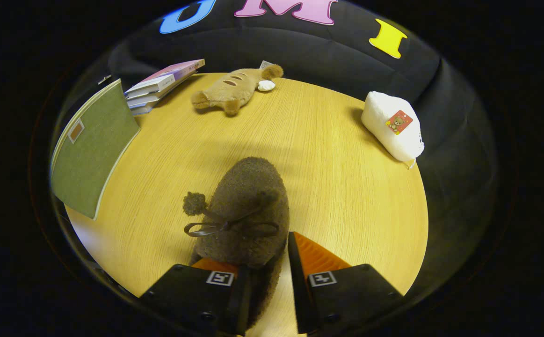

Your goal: Open the storage box then place both shoes into the box .Put the left shoe in first, then the right shoe, with the right side of both shoes facing outward in a uniform manner.

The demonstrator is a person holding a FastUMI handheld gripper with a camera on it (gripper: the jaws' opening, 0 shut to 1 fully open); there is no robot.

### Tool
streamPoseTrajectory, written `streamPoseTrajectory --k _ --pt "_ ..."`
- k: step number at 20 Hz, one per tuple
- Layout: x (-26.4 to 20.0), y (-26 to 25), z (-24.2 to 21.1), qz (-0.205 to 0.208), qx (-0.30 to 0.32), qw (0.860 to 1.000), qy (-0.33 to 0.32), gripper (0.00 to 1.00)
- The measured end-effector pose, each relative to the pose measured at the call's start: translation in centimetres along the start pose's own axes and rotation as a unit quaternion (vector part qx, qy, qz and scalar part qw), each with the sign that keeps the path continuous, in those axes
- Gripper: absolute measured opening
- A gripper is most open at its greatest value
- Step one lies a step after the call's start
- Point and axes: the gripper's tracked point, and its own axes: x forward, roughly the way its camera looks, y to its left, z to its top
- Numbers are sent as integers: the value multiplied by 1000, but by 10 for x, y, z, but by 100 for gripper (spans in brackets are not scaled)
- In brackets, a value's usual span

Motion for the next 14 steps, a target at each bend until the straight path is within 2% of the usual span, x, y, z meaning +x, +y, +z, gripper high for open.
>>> streamPoseTrajectory --k 3,4,9,14 --pt "1 -8 -1 -37 -10 999 -1 19" --pt "0 -5 -1 -35 1 999 2 8" --pt "-24 2 6 -19 60 998 -9 5" --pt "-80 25 52 8 97 994 -51 5"
